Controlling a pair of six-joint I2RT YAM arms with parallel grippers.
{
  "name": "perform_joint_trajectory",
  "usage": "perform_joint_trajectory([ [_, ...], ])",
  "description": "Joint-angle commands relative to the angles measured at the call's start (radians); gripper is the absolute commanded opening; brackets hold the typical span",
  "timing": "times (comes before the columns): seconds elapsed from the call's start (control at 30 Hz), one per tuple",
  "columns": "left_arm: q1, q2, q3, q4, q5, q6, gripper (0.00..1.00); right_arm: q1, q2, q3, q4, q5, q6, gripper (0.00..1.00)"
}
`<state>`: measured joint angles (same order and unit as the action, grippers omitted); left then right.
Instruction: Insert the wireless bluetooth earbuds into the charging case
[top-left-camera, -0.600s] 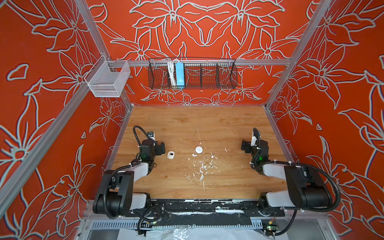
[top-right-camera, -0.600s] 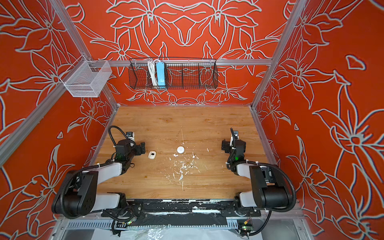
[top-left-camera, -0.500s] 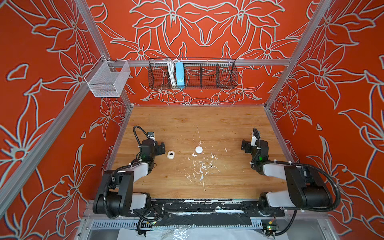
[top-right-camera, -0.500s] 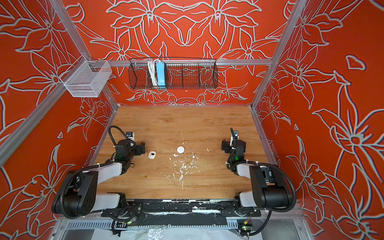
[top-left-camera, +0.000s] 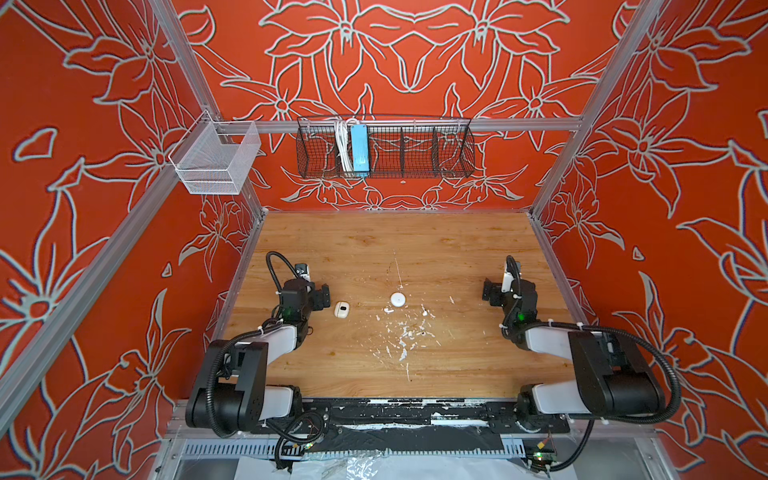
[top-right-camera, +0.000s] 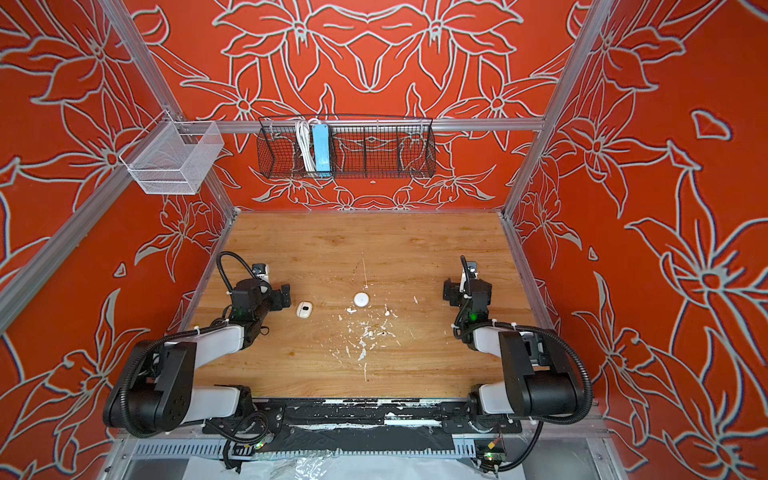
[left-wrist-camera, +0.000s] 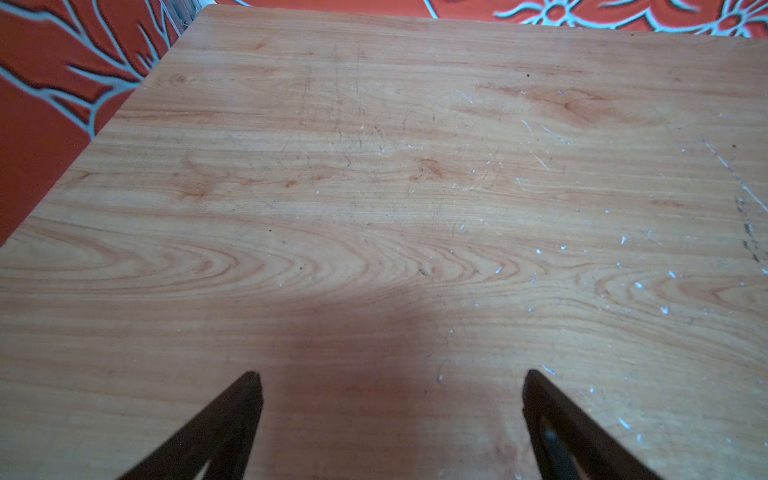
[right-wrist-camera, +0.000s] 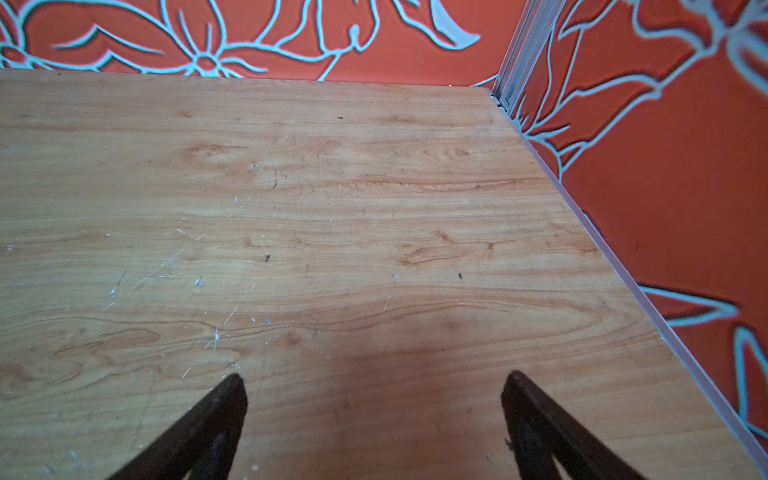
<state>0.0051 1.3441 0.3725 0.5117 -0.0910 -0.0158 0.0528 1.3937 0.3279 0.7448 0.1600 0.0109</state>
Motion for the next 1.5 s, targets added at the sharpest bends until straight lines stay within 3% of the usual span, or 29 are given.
perform_joint_trajectory([
  [0.0, -0.003, 0.006, 0.020, 0.020, -0.001, -0.003, 0.97, 0.007, -0.058, -0.020, 0.019, 0.035, -0.002, 0.98],
  [0.33, -0.004, 0.006, 0.019, 0.021, -0.002, -0.003, 0.97, 0.009, -0.169, -0.075, 0.017, 0.065, 0.007, 0.98],
  [0.4, -0.005, -0.011, 0.017, 0.019, -0.007, -0.004, 0.97, 0.028, -0.215, -0.052, -0.067, 0.098, 0.014, 0.98],
  [0.5, -0.008, -0.106, 0.070, -0.155, -0.044, -0.036, 0.97, 0.044, -0.329, 0.020, -0.314, 0.164, 0.117, 0.98],
  [0.6, -0.008, -0.203, 0.197, -0.498, -0.182, -0.247, 0.97, 0.044, -0.467, 0.043, -0.442, 0.081, 0.211, 0.98],
  [0.63, -0.008, -0.231, 0.222, -0.569, -0.172, -0.268, 0.97, 0.041, -0.520, 0.057, -0.498, 0.049, 0.290, 0.98],
  [0.7, -0.008, -0.293, 0.249, -0.664, -0.135, -0.327, 0.97, 0.041, -0.612, 0.100, -0.628, -0.131, 0.373, 0.98],
  [0.77, -0.008, -0.385, 0.237, -0.715, -0.071, -0.393, 0.97, 0.042, -0.683, 0.064, -0.557, -0.367, 0.400, 0.98],
  [0.8, -0.008, -0.423, 0.225, -0.733, -0.035, -0.425, 0.97, 0.040, -0.712, 0.047, -0.549, -0.404, 0.453, 0.98],
  [0.87, -0.005, -0.503, 0.190, -0.784, 0.060, -0.539, 0.97, 0.041, -0.788, -0.007, -0.540, -0.378, 0.618, 0.98],
  [0.97, -0.002, -0.606, 0.066, -0.650, 0.251, -0.634, 0.97, 0.042, -0.858, -0.094, -0.417, -0.424, 0.731, 0.98],
  [1.1, 0.002, -0.651, 0.027, -0.772, 0.227, -0.793, 0.97, 0.078, -0.786, 0.061, -0.586, -0.545, 0.630, 0.98],
  [1.17, 0.001, -0.666, 0.013, -0.808, 0.244, -0.832, 0.97, 0.155, -0.710, 0.157, -0.703, -0.524, 0.559, 0.87],
  [1.23, 0.002, -0.689, -0.027, -0.781, 0.281, -0.875, 0.97, 0.256, -0.638, 0.213, -0.755, -0.440, 0.527, 0.86],
  [1.3, 0.002, -0.712, -0.038, -0.806, 0.275, -0.909, 0.97, 0.362, -0.551, 0.256, -0.744, -0.401, 0.504, 0.85],
  [1.47, 0.002, -0.735, -0.010, -0.904, 0.247, -0.913, 0.97, 0.566, -0.242, 0.407, -0.641, -0.442, 0.544, 0.80],
])
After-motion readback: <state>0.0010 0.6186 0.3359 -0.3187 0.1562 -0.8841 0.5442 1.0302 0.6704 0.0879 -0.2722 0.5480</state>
